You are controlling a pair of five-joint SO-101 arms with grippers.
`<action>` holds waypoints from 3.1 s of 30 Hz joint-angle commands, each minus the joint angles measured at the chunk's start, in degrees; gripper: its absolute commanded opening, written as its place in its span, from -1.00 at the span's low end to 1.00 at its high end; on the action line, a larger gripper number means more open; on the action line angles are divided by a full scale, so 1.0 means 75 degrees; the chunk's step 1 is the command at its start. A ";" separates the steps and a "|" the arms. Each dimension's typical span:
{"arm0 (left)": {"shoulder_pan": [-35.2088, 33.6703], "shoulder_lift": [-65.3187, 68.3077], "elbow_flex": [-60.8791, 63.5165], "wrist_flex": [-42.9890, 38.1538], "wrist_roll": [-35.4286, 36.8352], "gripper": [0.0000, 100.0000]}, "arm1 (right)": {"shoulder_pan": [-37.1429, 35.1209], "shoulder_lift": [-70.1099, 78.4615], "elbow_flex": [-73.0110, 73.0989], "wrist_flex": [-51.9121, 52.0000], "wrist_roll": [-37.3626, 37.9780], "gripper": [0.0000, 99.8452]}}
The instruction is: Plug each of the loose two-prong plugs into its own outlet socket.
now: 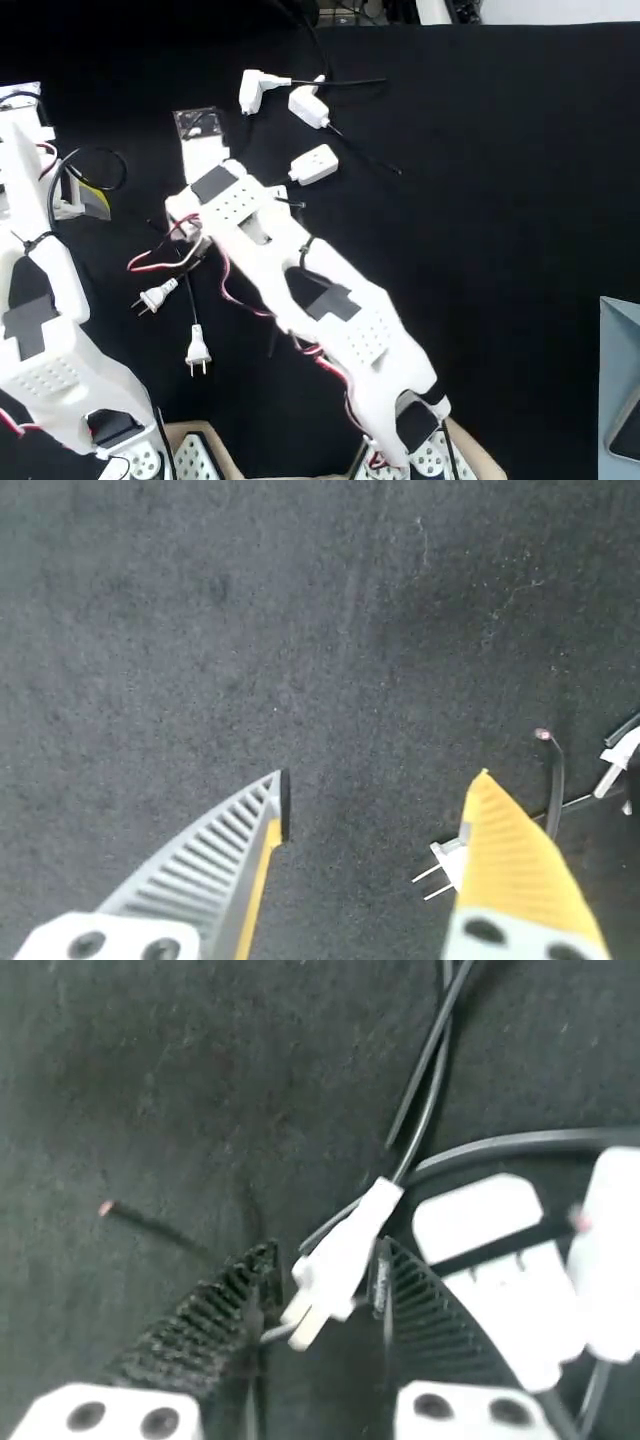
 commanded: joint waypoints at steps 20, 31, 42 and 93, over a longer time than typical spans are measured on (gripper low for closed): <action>-0.0053 -0.0328 -0.0029 -0.0070 -0.0047 -0.43 | 0.0023 0.1155 -0.1518 0.0316 -0.0750 -0.69; -0.0240 -0.0387 0.0627 -0.0809 -0.0047 -0.43 | 0.0387 0.1225 -0.1987 0.0621 -0.0410 -0.98; -0.0264 -0.1043 0.0944 -0.0821 -0.0070 -0.43 | 0.0047 0.0229 -0.3640 0.3411 0.0727 -0.98; 0.0205 -0.7912 1.0743 -0.4571 0.0281 -0.43 | -0.0410 -0.7027 0.9360 -0.1934 0.2485 -0.97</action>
